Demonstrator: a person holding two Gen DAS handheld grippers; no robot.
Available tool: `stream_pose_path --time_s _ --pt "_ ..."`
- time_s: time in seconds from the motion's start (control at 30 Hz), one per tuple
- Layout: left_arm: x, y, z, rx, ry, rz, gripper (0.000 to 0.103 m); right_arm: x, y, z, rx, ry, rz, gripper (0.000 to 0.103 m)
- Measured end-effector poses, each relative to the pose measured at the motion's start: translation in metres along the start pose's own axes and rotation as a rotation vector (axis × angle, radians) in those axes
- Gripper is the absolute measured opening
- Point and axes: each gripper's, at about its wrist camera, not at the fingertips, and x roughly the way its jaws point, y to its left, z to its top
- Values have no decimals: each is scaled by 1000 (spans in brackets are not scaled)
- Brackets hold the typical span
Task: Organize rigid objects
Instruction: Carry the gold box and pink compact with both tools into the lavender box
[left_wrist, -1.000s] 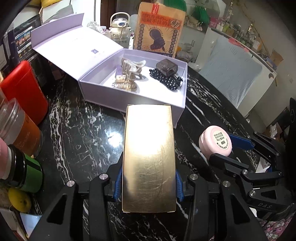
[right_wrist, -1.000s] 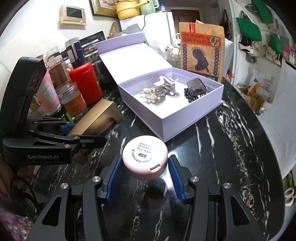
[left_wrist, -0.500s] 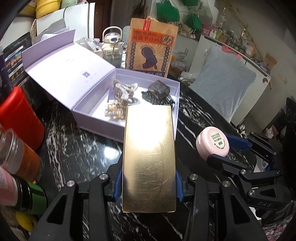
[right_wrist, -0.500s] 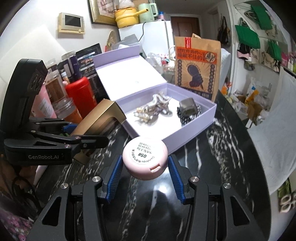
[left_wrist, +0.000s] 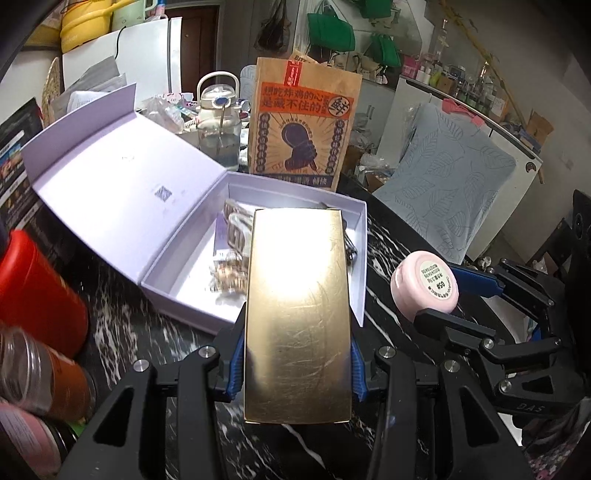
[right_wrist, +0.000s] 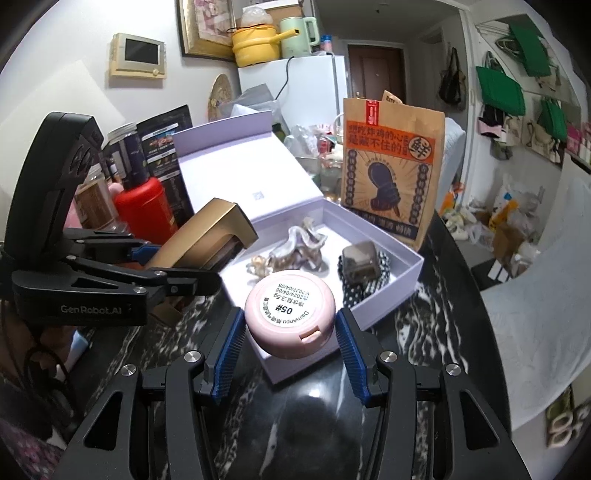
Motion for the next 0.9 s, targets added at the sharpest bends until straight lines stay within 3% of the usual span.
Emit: stream_pose_path --time_s 0.43,0.9 --pt "19 14 46 47 -50 13 44 26 -15 43 -47 -9 -21 50" --pt "68 33 56 67 14 28 44 73 -28 61 -60 40 -46 50"
